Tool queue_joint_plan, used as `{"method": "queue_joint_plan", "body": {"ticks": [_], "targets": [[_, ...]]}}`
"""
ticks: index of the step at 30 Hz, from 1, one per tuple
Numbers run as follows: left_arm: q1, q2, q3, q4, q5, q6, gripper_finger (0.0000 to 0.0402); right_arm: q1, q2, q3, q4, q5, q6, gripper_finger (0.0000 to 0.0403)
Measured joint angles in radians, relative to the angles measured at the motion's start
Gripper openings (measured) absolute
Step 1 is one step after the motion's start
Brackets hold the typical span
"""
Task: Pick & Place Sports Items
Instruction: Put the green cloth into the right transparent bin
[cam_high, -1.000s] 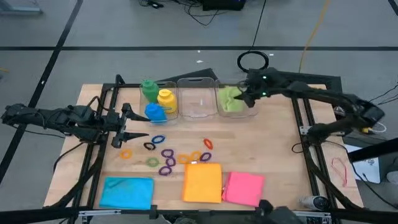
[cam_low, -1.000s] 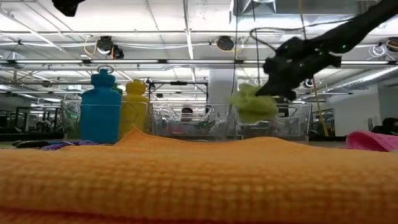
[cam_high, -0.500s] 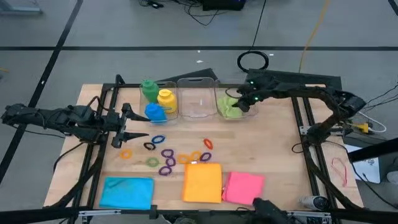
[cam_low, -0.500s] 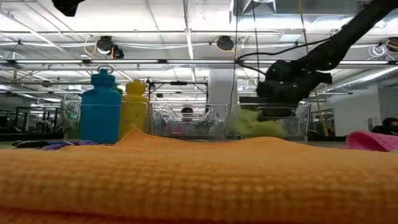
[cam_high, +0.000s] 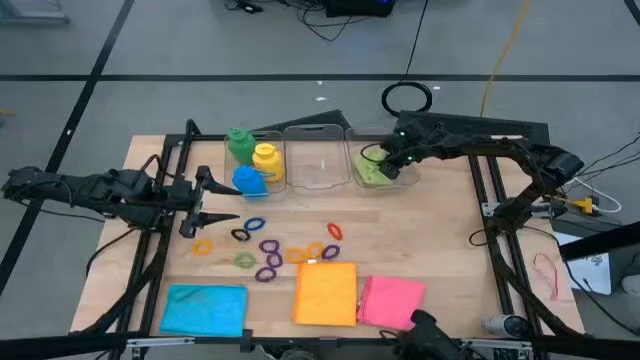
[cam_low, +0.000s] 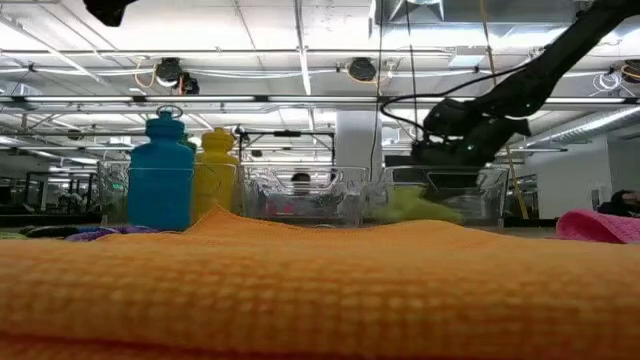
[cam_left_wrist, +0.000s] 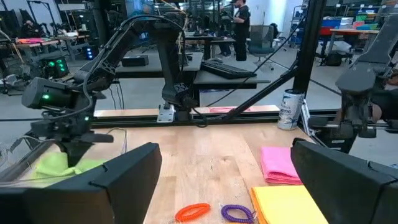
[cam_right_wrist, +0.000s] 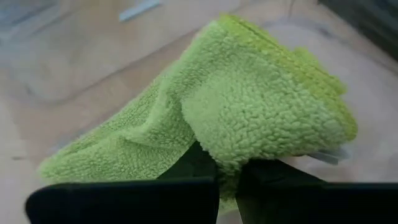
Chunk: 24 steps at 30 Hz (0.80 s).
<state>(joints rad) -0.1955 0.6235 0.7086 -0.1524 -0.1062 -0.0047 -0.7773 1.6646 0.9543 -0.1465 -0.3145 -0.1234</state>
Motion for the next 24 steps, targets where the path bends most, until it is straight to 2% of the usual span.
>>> {"method": "queue_joint_plan", "body": {"ticks": [8, 11, 16, 24], "targets": [[0.0, 0.0, 0.0, 0.0, 0.0, 0.0, 0.0296, 0.0, 0.0, 0.0, 0.045, 0.002, 0.002, 0.0001], [0.0, 0.0, 0.0, 0.0, 0.0, 0.0, 0.0296, 0.0, 0.0, 0.0, 0.045, 0.003, -0.006, 0.0013], [0.0, 0.0, 0.0, 0.0, 0.0, 0.0, 0.0296, 0.0, 0.0, 0.0, 0.043, 0.009, -0.064, 0.0066], [0.001, 0.0, 0.0, 0.0, 0.0, 0.0, 0.0296, 0.029, -0.001, -0.001, 0.067, 0.207, -0.151, 0.0155]]}}
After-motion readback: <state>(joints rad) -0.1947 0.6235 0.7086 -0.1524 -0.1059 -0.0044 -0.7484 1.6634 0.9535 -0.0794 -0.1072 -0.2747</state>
